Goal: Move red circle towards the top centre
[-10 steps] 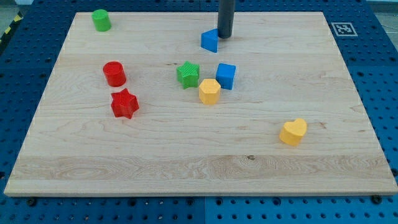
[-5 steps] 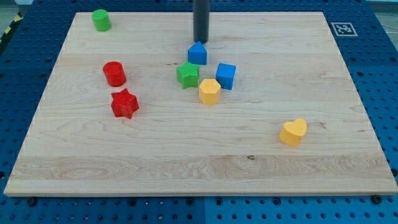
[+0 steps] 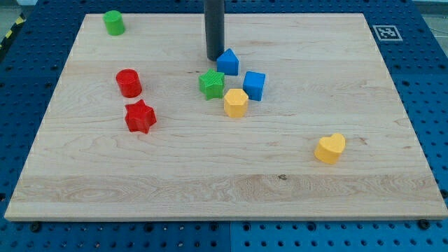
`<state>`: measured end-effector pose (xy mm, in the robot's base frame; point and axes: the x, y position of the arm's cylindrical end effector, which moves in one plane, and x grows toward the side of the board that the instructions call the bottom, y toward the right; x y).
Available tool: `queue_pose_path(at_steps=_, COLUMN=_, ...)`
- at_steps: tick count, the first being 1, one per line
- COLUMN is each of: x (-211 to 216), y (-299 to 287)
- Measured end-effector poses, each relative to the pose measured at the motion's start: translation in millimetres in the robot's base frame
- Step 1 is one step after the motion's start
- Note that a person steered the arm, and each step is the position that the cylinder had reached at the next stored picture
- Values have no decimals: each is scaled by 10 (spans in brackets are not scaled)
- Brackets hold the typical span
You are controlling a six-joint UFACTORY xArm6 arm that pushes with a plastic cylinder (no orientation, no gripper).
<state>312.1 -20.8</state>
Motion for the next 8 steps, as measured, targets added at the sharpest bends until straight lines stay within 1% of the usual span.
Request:
queue_pose_path(at_steps=1, x=-70, y=66)
queue_pose_path(at_steps=2, x=-58, y=352)
queue_pose_path(at_steps=3, x=119, y=457)
queue_pose_path(at_steps=4, x=154, y=270)
queue_pose_path(at_steps=5, x=-297, y=141)
queue_pose_path(at_steps=6, x=-266, y=12)
queue_pose_path(at_steps=7, x=-211, y=-630)
queue_pose_path(at_steps=8, x=-142, y=-1019)
